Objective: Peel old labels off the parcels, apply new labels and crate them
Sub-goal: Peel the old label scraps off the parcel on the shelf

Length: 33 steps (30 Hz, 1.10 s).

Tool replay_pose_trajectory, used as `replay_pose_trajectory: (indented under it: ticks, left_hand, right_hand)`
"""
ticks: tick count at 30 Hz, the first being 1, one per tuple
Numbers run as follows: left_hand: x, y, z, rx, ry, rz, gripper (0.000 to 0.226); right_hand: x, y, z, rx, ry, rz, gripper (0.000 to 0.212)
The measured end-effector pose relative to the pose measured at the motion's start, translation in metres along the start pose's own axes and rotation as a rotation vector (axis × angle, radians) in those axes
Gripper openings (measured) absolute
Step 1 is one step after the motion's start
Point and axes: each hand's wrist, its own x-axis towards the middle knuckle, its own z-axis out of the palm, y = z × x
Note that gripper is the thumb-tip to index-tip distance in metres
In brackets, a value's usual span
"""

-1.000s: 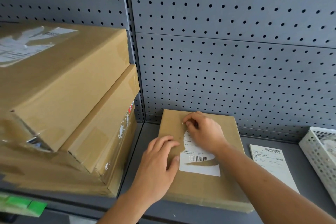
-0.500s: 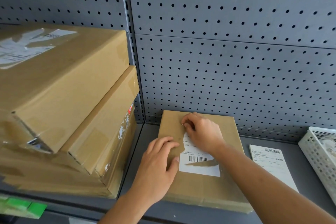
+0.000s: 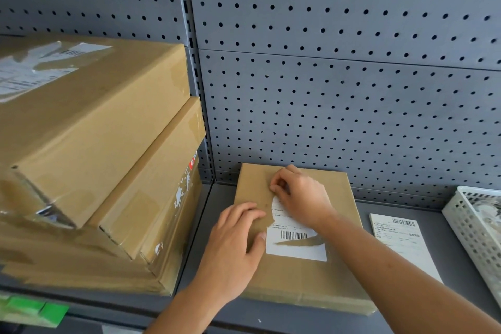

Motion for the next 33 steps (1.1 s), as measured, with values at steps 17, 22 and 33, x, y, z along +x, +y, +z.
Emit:
replay_pose_trajectory:
  ticks: [17, 22, 33]
  left_hand:
    - [-0.001, 0.000, -0.001, 0.006, 0.002, 0.008, 0.033]
    - [-0.001, 0.000, -0.001, 0.002, 0.001, 0.007, 0.034]
    - [-0.001, 0.001, -0.001, -0.002, -0.004, 0.007, 0.033]
  right_hand:
    - [-0.002, 0.012, -0.024, 0.378, 0.009, 0.156, 0.016]
    - [-0.003, 0.016, -0.026, 0.258, -0.007, 0.057, 0.013]
    - [0.004, 0.023, -0.009, 0.005, 0.039, -0.079, 0.014]
